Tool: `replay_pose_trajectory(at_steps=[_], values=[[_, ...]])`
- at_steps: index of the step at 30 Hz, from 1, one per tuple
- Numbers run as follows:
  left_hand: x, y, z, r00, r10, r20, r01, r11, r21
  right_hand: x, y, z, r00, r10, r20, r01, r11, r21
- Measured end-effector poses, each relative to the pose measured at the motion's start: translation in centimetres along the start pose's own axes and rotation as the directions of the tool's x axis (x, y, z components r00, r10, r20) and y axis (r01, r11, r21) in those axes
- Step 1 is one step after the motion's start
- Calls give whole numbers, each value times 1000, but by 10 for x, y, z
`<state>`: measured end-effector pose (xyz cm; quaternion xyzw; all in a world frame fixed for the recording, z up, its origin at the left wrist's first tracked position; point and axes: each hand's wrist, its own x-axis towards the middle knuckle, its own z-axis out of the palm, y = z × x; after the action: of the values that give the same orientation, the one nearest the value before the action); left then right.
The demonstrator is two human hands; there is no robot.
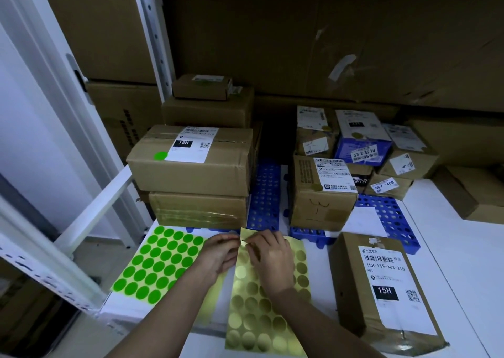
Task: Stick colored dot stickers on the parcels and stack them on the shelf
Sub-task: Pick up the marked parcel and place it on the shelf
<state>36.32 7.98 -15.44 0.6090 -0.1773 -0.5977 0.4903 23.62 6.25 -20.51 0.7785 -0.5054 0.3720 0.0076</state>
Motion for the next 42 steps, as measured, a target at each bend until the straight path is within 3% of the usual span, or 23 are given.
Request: replay_pose_trajectory(at_steps=[9, 13, 18, 22, 28, 31, 35, 42], values=[[4, 5, 2, 998, -58, -27, 60, 996, 70, -1, -4, -1, 996, 63, 67, -66, 997, 43], [8, 6, 3, 997, -24, -68, 32, 992, 125, -3, -7, 0, 990, 106, 97, -113, 991, 74], [12, 7, 9, 990, 60, -131, -26, 967, 252, -3, -10, 1, 972, 199, 128, -226, 942, 248], [17, 4, 10, 978, 125, -169, -61, 938, 341, -2, -11, -2, 928, 304, 217, -370, 826, 425], [21, -3, 3, 955, 251, -159, -161, 887, 433, 4, -12, -10, 771, 491, 405, -633, 527, 567], [14, -5, -2, 920, 374, -113, -259, 799, 542, 11, -10, -15, 715, 538, 446, -687, 426, 588], [-4, -8, 1, 860, 510, -26, -376, 666, 644, 21, -7, -21, 675, 537, 506, -731, 392, 558], [-39, 2, 36, 910, 414, -5, -375, 830, 412, 33, -6, -74, 772, 495, 398, -627, 493, 603]])
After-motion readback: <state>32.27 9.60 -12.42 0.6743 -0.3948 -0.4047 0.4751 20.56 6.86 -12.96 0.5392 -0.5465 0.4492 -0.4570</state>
